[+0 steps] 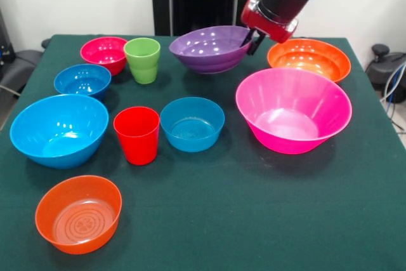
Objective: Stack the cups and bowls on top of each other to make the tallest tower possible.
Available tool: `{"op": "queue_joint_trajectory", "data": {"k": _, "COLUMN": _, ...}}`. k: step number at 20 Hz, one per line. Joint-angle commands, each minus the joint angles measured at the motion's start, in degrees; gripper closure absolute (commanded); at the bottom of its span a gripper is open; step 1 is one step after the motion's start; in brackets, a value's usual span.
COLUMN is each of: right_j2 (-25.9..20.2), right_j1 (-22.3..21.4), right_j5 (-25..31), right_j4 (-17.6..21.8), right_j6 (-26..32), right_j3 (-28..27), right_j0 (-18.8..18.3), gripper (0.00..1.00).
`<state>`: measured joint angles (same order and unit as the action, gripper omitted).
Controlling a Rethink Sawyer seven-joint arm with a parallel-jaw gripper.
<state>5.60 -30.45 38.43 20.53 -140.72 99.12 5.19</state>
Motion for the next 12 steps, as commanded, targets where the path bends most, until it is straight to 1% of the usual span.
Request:
{"op": "queue_joint_trajectory", "data": {"k": 1, "right_j2": -5.8, "right_j1": 0.5, "right_j5": 6.4, "right_j4": -1.3, "right_j6": 4.1, "right_j3": -1.4, "right_j0": -2.3, "gripper": 1.00}}
{"op": "queue_joint_trajectory", "data": {"k": 7, "right_j2": -6.5, "right_j1": -0.8, "right_j5": 8.4, "right_j4": -0.6, "right_j6": 6.3, "right_j3": -2.2, "right_j0": -3.8, "gripper": 1.00}}
{"op": "queue_joint_trajectory", "data": {"k": 12, "right_j2": -6.6, "right_j1": 0.0, "right_j5": 8.9, "right_j4": 0.4, "right_j6": 6.8, "right_j3": -3.9, "right_j0": -4.6, "gripper": 1.00}}
